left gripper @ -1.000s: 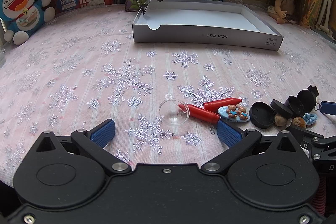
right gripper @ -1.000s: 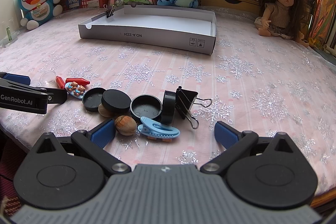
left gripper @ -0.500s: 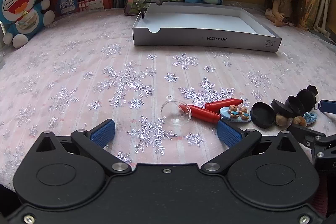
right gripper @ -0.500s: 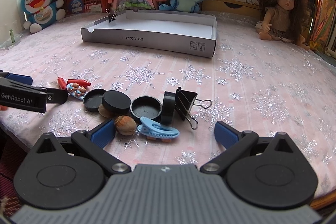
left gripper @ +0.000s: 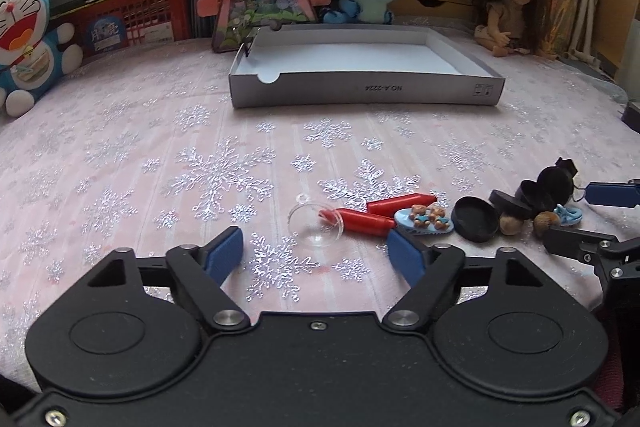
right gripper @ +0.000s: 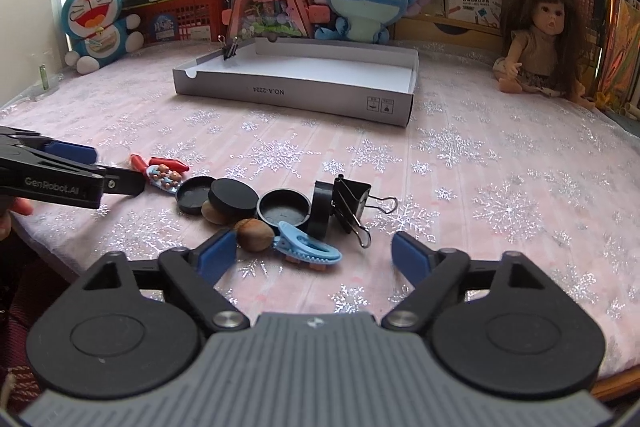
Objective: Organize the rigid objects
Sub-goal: 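Grasp the clear plastic ball with the left tool while the right tool grasps the blue hair clip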
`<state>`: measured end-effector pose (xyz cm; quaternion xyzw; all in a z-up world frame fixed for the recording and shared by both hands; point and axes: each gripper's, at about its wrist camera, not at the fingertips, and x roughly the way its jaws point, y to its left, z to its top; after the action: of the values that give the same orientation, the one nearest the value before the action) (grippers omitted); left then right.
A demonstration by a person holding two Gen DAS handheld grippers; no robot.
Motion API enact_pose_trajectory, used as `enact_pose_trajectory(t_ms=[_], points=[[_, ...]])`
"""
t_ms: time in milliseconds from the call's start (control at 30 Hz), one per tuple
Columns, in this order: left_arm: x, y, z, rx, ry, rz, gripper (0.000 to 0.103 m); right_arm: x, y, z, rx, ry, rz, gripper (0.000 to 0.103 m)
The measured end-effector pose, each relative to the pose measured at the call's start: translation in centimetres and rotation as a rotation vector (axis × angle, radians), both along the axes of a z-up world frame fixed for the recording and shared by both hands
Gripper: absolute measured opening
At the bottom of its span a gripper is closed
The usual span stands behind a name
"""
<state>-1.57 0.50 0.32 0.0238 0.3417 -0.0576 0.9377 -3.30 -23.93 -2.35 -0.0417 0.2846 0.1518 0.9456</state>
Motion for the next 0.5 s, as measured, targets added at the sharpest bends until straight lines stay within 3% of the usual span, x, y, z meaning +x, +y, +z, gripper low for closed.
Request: enact_pose_trajectory(t_ms=[200, 500], points=[[0.07, 0.67, 0.20, -0.032, -0.013, 0.003, 0.051, -0.52, -0.30, 0.33, 0.003, -0.023, 0.000, 0.069], [0.16, 0.92, 0.12, -0.036, -0.012, 0.006, 0.031, -0.70, -1.01, 0.02, 0.004, 0.008, -0.018, 0.050]])
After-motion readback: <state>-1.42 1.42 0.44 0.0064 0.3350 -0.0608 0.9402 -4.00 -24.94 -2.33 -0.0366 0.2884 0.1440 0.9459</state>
